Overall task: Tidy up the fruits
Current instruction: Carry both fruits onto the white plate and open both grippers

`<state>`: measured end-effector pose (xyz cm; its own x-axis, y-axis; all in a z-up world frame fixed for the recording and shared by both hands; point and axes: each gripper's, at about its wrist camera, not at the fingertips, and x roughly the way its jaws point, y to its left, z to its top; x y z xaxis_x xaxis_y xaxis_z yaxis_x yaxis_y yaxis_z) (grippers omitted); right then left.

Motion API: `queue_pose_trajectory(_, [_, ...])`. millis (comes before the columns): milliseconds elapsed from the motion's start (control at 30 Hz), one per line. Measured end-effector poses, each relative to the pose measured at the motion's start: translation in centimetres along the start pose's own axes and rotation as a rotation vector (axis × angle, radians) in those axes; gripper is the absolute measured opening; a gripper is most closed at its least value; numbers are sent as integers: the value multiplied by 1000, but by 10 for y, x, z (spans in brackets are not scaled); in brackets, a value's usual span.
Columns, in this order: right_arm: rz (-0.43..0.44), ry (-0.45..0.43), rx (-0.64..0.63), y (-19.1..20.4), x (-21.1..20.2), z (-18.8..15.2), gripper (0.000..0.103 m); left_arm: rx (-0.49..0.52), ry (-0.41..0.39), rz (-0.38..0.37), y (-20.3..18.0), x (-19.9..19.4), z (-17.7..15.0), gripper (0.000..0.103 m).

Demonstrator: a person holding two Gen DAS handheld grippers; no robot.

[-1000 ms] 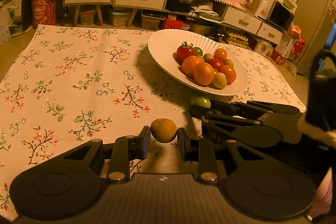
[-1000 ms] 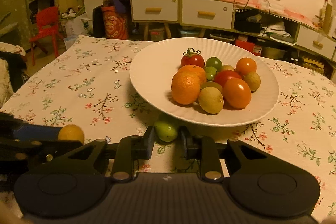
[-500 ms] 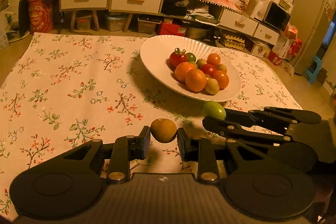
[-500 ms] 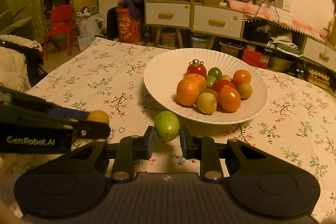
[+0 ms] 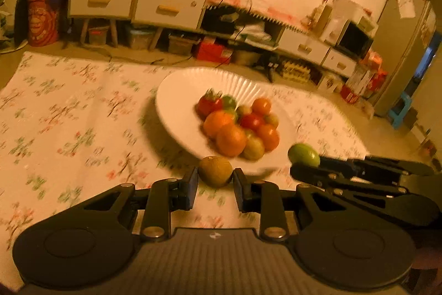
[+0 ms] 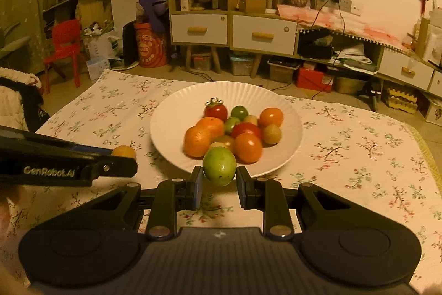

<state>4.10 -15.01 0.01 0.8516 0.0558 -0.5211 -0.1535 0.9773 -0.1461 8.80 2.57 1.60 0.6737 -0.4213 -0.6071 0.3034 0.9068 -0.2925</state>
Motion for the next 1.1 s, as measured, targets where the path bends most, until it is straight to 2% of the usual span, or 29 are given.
queue_pose_trajectory(133, [34, 12, 7, -15, 2, 12, 23, 43, -23, 9, -3, 12, 9, 25])
queue_pose_trajectory(300, [29, -5, 0, -30, 9, 30, 23, 78, -23, 15, 1, 33, 28, 25])
queue_pose_trajectory(433, [48, -7, -7, -37, 23, 41, 23, 75, -28, -22, 5, 47, 40, 25])
queue_pose_trajectory(733, [59, 19, -46, -42, 61, 48, 23, 89, 21, -8, 14, 75, 44, 25])
queue_pose_trajectory(1100, [40, 40, -63, -51, 89, 59, 23, 124, 45, -31, 15, 81, 60, 25])
